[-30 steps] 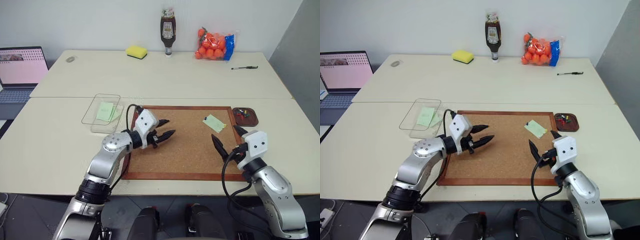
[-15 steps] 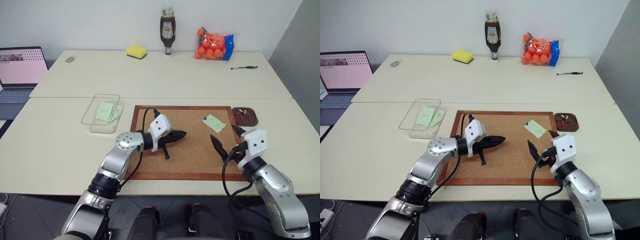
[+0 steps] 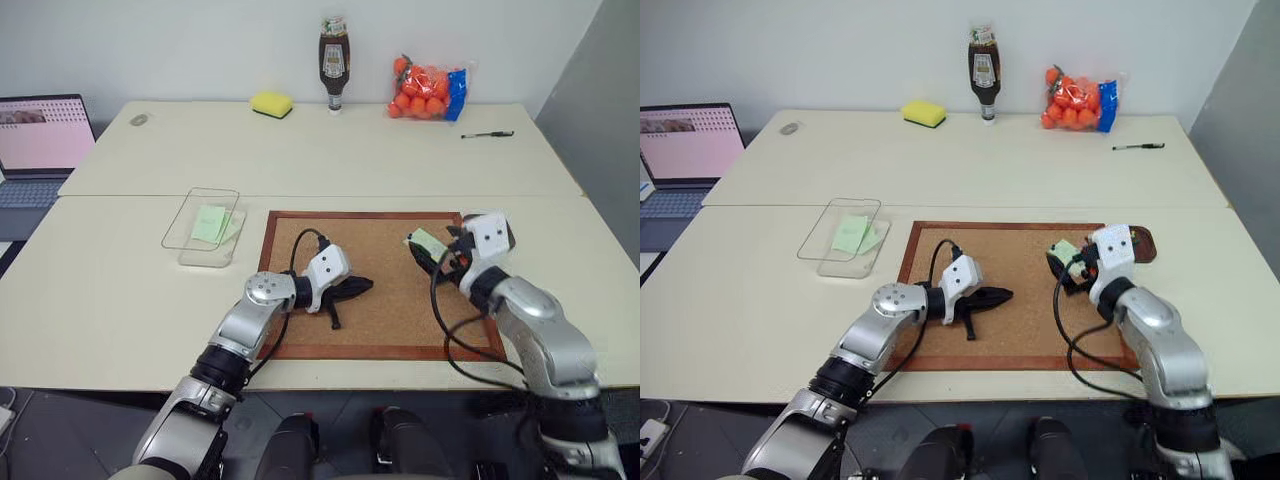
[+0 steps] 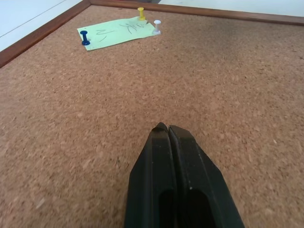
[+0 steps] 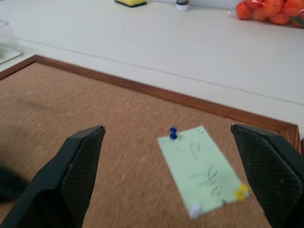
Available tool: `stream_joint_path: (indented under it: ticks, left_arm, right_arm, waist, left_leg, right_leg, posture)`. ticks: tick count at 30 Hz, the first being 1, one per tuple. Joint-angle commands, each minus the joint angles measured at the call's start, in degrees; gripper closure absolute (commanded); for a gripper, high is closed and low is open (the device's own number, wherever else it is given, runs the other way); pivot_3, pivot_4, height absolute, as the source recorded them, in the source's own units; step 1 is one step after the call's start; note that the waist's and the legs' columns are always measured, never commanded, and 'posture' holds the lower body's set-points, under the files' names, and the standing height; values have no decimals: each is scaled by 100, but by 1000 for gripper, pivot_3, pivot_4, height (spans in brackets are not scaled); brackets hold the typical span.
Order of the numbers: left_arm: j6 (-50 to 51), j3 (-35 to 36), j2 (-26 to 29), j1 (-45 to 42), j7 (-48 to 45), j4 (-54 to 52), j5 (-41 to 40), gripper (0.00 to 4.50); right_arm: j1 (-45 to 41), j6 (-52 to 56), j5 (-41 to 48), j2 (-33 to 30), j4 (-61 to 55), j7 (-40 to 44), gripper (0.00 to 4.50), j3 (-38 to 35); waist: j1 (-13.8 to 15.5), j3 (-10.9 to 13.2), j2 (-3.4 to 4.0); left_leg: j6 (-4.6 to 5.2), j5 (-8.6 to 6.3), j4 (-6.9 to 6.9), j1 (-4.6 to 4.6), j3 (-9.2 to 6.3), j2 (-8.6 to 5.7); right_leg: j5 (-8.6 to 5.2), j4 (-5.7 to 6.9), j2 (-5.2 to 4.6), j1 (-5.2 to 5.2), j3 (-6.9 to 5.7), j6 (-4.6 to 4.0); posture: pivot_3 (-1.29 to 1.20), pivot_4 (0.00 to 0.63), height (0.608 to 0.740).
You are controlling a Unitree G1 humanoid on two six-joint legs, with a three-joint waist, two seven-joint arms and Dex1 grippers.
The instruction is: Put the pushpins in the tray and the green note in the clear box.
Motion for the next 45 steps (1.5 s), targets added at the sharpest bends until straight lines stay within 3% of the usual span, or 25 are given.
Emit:
stream_joint_path:
  ticks: [1,8,16,20,26,27,30,39,45]
  left_arm:
    - [40,-58,-40,36,-70,-183,6,4431]
    - [122,-106,-29,135,-106,-398,6,4431]
    - [194,-115,-41,194,-80,-513,11,4431]
    - [224,-119,-50,217,-68,-561,17,4500]
    - [256,-124,-50,243,-51,-604,20,4500]
    - [258,-123,-51,243,-51,-604,19,4500]
    - [254,-129,-57,255,-46,-611,22,4500]
    - [202,-156,-118,223,-39,-541,45,4500]
    - [192,-155,-143,242,-42,-544,65,4500]
  right_arm:
    - [-569,-269,-253,8,872,-7,0,131]
    - [-1114,-798,-477,189,2138,104,0,313]
    - [-1209,-1136,-603,323,2520,185,0,406]
    - [-1260,-1229,-683,397,2712,179,526,403]
    - [-1268,-1213,-819,373,2755,216,1879,467]
    - [-1272,-1208,-839,365,2745,226,1939,484]
    - [-1325,-960,-853,360,2659,202,2707,463]
    - [-1634,-112,-885,248,2431,235,4434,462]
    - [-1777,73,-771,296,2140,183,4481,310]
  waist:
    - [6,-1,2]
    - [5,-1,2]
    - [4,-1,2]
    - [3,-1,2]
    - [2,-1,2]
    - [1,-1,2]
    - [2,-1,3]
    - [4,-1,3]
    - [3,-1,3]
  left_leg:
    - [0,0,-3,-2,-2,-3]
    - [0,0,-3,-8,4,-3]
    - [1,0,-2,-4,1,-1]
    - [1,0,-2,-4,1,-2]
    - [1,0,-2,-1,0,-1]
    - [1,0,-2,-1,0,-1]
    - [1,0,-2,-1,1,-1]
    - [1,0,-2,-1,0,-1]
    - [1,0,-1,-2,0,-2]
  right_leg:
    - [0,0,0,0,-1,-1]
    - [0,-2,1,-3,6,-4]
    - [0,4,2,-3,3,-4]
    - [0,4,2,-3,5,-4]
    - [0,7,2,-2,4,-5]
    - [0,7,2,-2,4,-5]
    - [1,8,2,-2,5,-5]
    - [2,7,2,-2,4,-8]
    - [2,7,1,-2,4,-8]
  posture:
    - [0,150,740]
    - [0,150,740]
    - [0,150,740]
    - [0,150,740]
    - [0,150,740]
    - [0,150,740]
    - [0,150,740]
    - [0,150,740]
    - [0,150,740]
